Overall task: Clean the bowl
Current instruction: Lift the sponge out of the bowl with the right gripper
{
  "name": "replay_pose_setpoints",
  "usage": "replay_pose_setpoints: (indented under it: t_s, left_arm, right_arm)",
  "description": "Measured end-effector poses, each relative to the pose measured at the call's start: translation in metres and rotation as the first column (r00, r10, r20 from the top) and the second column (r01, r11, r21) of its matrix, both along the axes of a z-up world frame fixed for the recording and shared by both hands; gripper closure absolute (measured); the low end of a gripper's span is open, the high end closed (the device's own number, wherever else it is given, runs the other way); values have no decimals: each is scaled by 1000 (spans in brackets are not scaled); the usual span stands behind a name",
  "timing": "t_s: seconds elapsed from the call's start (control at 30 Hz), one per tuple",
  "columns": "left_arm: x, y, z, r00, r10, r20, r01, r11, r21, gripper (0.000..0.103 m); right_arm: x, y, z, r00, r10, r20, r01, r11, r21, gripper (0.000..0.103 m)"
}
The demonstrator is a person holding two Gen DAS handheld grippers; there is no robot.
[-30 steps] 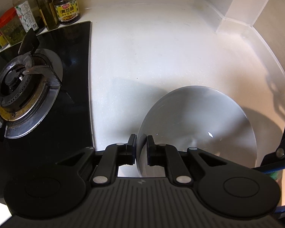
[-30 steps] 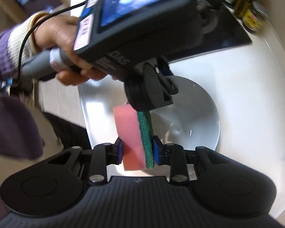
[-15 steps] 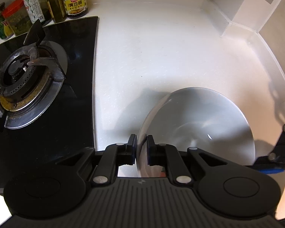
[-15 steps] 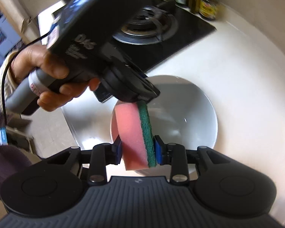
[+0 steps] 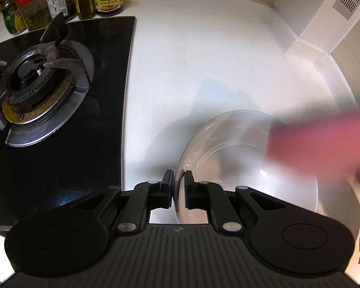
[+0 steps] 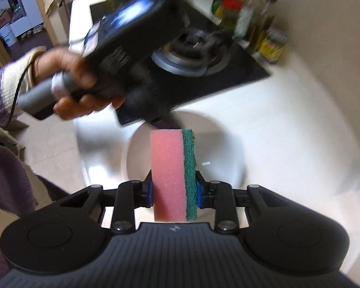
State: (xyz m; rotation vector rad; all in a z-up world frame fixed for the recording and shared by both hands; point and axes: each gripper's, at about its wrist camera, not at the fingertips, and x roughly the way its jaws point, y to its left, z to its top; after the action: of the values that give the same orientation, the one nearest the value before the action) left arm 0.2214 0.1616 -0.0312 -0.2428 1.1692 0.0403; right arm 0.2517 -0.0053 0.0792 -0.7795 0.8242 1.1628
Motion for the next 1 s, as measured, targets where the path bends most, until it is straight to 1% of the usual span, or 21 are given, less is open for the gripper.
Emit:
replay_pose_setpoints:
  t_s: [0.03,0.13,0.17,0.23,0.3,0.33,0.43,0.47,0.5,0.53,0.6,0.63,0.67,0.7,0.8,0.83,0.87,0.9,0.93,0.97,1.0]
  left_arm:
    - [0,1,0,1000,5,-3,-5,1000,-5,96]
    - [0,4,0,1000,22,-21,-22,1000,-22,97]
    - [0,4,0,999,26,-28,-27,999,-24,97]
    - [-1,6,1,998,37,-46,-39,999,-29,97]
    - [-3,6,0,997,50,-54,-52,998,-34,97]
    - [-3,6,-2,996,67,-62,-70,997,-44,97]
    - [-4,8,-6,992,96,-77,-101,993,-62,97]
    - [-6,9,-7,990,112,-88,-119,990,-70,97]
    - [-7,10,-8,987,128,-96,-136,988,-78,96]
    - [-9,12,-8,984,147,-100,-156,984,-89,96]
    - [-15,14,-8,975,194,-107,-207,971,-118,96]
    - [-17,14,-7,972,204,-113,-217,968,-125,96]
    - [-19,12,-6,972,204,-117,-218,968,-126,96]
    - [-22,9,-5,971,204,-121,-219,968,-122,96]
    - [-24,6,-5,972,201,-126,-216,969,-121,96]
    - [-24,6,-7,972,197,-130,-213,969,-123,96]
    - [-23,6,-9,972,193,-134,-210,970,-125,95]
    - [-23,5,-11,973,188,-135,-205,971,-125,95]
    - [-23,4,-13,975,180,-133,-196,973,-120,95]
    - [-23,2,-15,976,175,-131,-190,975,-112,95]
    - [-22,2,-17,976,174,-131,-188,977,-104,95]
  right_arm:
    - [8,0,7,999,13,41,-13,1000,6,76]
    - [26,7,15,989,52,138,-51,999,-9,76]
    - [38,16,15,983,90,160,-88,996,-23,76]
    - [46,30,10,974,138,180,-132,990,-48,76]
    - [49,44,4,960,201,195,-189,979,-80,76]
    - [50,48,3,958,208,197,-194,977,-85,76]
    - [52,62,-5,954,254,157,-247,967,-63,76]
    - [51,68,-8,943,304,134,-299,953,-55,76]
    - [49,72,-11,926,357,126,-353,934,-55,76]
    - [48,73,-13,913,387,127,-382,922,-61,76]
    - [46,84,-17,850,507,141,-493,861,-121,76]
    - [46,86,-17,829,542,139,-527,840,-132,76]
    - [47,92,-16,790,601,122,-584,798,-152,76]
    - [48,98,-15,758,644,108,-623,763,-174,76]
    - [50,115,-17,663,747,51,-717,652,-247,76]
    - [50,118,-19,649,760,38,-728,634,-262,76]
    - [50,125,-22,617,787,19,-749,593,-296,76]
    - [51,132,-26,592,806,4,-763,562,-319,76]
    - [53,137,-29,584,811,-15,-770,548,-327,76]
    - [56,145,-33,570,820,-55,-785,524,-330,76]
    - [58,149,-36,562,823,-84,-796,510,-327,76]
